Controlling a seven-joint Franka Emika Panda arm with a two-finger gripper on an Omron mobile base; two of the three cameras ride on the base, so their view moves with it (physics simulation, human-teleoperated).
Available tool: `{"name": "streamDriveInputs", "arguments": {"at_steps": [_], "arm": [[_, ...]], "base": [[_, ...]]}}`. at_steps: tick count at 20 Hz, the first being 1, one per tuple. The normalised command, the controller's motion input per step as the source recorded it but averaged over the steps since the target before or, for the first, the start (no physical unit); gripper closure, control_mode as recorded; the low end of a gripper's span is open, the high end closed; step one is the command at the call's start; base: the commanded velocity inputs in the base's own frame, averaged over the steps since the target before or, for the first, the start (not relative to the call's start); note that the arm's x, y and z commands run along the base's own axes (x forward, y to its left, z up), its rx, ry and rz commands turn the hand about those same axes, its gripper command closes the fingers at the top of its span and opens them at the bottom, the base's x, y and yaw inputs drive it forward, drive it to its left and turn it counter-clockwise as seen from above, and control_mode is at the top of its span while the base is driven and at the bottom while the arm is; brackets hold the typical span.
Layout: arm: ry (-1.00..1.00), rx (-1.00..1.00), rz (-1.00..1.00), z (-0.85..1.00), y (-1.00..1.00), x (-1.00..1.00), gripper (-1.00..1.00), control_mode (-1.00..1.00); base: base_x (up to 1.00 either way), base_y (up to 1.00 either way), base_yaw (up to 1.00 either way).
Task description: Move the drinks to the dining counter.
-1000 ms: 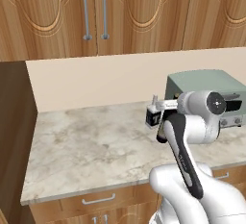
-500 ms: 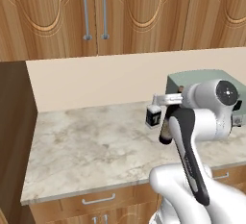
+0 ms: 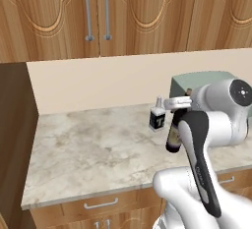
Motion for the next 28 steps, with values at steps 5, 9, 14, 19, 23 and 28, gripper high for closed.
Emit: {"name": "streamDriveInputs", "arguments": {"at_steps": [5, 9, 14, 19, 23, 28], "arm": [[0.00, 0.00, 0.03, 0.00, 0.00, -0.10, 1.00, 1.00], [0.00, 0.00, 0.00, 0.00, 0.00, 0.00, 1.00, 1.00], [0.00, 0.00, 0.00, 0.00, 0.00, 0.00, 1.00, 1.00], [0.00, 0.00, 0.00, 0.00, 0.00, 0.00, 1.00, 1.00], [0.00, 0.00, 0.00, 0.00, 0.00, 0.00, 1.00, 1.00], [0.00, 0.00, 0.00, 0.00, 0.00, 0.00, 1.00, 1.00]], "base": [[-0.49, -0.01, 0.18], [-1.00, -0.05, 0.53], [-0.54, 0.02, 0.85], [-0.17, 0.00, 1.00], [-0.15, 0.00, 1.00], [-0.04, 0.00, 1.00]]}}
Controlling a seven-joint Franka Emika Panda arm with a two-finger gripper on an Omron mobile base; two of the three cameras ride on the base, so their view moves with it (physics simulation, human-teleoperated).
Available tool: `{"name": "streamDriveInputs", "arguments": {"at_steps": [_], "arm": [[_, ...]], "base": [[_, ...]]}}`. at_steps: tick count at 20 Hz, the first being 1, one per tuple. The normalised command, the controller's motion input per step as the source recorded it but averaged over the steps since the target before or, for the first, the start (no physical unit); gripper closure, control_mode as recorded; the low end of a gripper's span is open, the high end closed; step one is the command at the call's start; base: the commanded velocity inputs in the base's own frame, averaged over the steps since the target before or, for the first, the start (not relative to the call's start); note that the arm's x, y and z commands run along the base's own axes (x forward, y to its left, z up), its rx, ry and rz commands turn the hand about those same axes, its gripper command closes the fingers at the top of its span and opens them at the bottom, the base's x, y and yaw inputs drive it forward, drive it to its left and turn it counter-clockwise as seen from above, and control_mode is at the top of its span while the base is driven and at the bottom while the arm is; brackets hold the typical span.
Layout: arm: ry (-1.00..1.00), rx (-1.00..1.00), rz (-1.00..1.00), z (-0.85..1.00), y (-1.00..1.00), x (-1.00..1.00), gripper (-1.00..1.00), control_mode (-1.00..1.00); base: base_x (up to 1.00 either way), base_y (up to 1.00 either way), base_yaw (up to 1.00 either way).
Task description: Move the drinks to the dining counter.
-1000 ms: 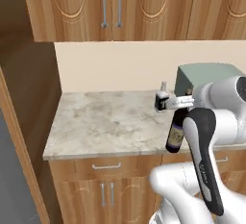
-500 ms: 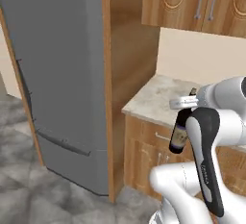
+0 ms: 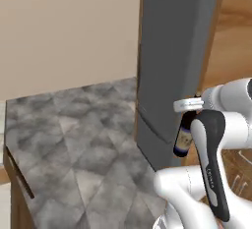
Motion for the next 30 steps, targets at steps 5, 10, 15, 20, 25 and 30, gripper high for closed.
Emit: {"name": "streamDriveInputs", "arguments": {"at_steps": [5, 10, 15, 20, 25, 30], "arm": [[0.00, 0.00, 0.00, 0.00, 0.00, 0.00, 1.00, 1.00], [0.00, 0.00, 0.00, 0.00, 0.00, 0.00, 1.00, 1.00], [0.00, 0.00, 0.00, 0.00, 0.00, 0.00, 1.00, 1.00], [0.00, 0.00, 0.00, 0.00, 0.00, 0.00, 1.00, 1.00], [0.00, 0.00, 0.00, 0.00, 0.00, 0.00, 1.00, 1.00], [0.00, 0.00, 0.00, 0.00, 0.00, 0.00, 1.00, 1.00]], "base": [[0.04, -0.02, 0.97], [0.43, -0.34, 0.61], [0.97, -0.64, 0.29], [1.00, -0.78, 0.28], [1.00, -0.74, 0.34], [0.99, -0.72, 0.45]]}}
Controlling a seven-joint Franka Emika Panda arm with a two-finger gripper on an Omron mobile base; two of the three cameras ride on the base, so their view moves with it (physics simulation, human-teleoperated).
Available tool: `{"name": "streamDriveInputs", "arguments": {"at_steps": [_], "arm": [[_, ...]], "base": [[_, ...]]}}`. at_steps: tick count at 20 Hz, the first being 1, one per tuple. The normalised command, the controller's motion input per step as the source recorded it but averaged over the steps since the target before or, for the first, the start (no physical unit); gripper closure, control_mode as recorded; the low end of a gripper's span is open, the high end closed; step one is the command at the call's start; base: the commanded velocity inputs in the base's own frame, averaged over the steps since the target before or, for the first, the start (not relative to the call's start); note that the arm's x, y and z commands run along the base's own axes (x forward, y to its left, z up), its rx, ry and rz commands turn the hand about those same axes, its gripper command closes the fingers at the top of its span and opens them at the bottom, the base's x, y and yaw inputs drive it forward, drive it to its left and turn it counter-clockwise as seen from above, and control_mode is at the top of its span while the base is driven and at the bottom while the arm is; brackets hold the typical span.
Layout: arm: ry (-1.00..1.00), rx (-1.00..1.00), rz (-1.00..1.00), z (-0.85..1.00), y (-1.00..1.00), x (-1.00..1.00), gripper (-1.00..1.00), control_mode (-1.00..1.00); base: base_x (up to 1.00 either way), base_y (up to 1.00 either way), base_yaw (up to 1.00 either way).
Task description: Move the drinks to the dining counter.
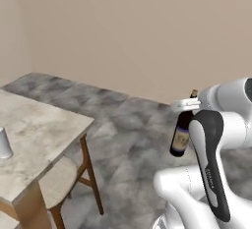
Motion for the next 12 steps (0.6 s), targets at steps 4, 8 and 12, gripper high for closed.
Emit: {"name": "streamDriveInputs", "arguments": {"at_steps": [4, 8, 12], "arm": [[0.00, 0.00, 0.00, 0.00, 0.00, 0.00, 1.00, 1.00], [0.00, 0.00, 0.00, 0.00, 0.00, 0.00, 1.00, 1.00], [0.00, 0.00, 0.00, 0.00, 0.00, 0.00, 1.00, 1.00]], "base": [[0.86, -0.65, 0.55], [0.85, -0.53, 0.60], [0.71, -0.36, 0.57]]}}
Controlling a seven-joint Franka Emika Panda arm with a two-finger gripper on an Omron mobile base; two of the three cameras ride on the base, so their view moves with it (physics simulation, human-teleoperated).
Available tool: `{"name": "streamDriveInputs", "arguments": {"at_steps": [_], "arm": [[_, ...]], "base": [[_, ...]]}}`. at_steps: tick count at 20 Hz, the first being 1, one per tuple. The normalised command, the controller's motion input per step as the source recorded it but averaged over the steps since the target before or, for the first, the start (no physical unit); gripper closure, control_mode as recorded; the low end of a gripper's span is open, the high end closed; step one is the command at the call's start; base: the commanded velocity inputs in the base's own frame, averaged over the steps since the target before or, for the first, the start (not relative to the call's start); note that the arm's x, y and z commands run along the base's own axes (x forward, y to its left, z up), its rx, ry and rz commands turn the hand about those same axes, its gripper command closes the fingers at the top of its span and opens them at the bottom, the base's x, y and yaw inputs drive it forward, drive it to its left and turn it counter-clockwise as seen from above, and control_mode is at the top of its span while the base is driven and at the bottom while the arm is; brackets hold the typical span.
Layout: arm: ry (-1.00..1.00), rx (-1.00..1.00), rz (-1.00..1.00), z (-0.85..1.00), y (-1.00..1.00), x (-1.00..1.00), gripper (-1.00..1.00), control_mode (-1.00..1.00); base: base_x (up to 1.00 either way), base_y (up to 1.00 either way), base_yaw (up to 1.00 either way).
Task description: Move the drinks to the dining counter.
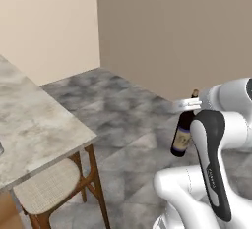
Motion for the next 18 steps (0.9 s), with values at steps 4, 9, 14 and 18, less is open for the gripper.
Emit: {"name": "streamDriveInputs", "arguments": {"at_steps": [4, 9, 14, 18], "arm": [[0.00, 0.00, 0.00, 0.00, 0.00, 0.00, 1.00, 1.00], [0.00, 0.00, 0.00, 0.00, 0.00, 0.00, 1.00, 1.00], [0.00, 0.00, 0.00, 0.00, 0.00, 0.00, 1.00, 1.00], [0.00, 0.00, 0.00, 0.00, 0.00, 0.00, 1.00, 1.00]], "base": [[0.51, -0.10, 0.55], [0.36, 0.00, 0.50], [0.48, 0.03, 0.23], [0.53, 0.09, 0.05]]}}
